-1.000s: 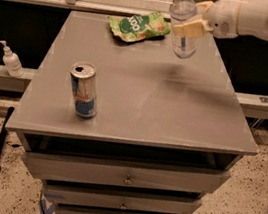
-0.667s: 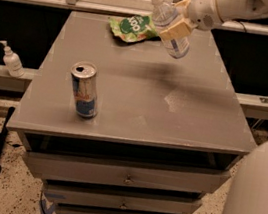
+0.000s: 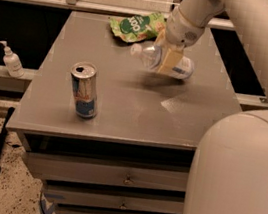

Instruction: Knock blue plastic bottle over

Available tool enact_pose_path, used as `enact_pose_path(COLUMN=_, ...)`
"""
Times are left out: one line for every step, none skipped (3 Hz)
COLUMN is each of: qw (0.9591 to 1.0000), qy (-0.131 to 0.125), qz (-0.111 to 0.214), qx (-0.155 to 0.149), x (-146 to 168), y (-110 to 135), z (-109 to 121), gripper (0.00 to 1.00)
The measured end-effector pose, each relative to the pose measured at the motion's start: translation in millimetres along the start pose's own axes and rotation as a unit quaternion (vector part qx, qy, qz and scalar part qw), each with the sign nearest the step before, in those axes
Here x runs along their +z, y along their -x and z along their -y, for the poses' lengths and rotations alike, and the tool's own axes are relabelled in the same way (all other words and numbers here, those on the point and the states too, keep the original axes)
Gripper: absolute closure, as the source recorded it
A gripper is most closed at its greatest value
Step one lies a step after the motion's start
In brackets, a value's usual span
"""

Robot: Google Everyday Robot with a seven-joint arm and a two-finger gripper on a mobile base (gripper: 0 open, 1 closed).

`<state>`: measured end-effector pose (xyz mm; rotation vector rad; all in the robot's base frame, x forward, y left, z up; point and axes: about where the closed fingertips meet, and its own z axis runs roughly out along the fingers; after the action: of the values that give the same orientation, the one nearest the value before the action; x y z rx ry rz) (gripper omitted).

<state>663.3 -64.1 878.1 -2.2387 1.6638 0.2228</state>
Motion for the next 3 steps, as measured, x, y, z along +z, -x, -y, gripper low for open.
enact_pose_path(qw=0.9959, qy=0.061, qz=-0.062, qx=-0.023, x=17.7, y=-10.9, z=-23.5, gripper=0.83)
enact_pose_path(qw=0.9912, qy=0.087, qz=-0.094, qx=-0.035, x=26.9, y=-15.2, z=-32.2, gripper=0.59)
enact_pose_path(qw=0.9887, qy=0.096, qz=-0.108, qx=-0.041, x=30.2, y=-16.4, z=-35.1, gripper=0.36)
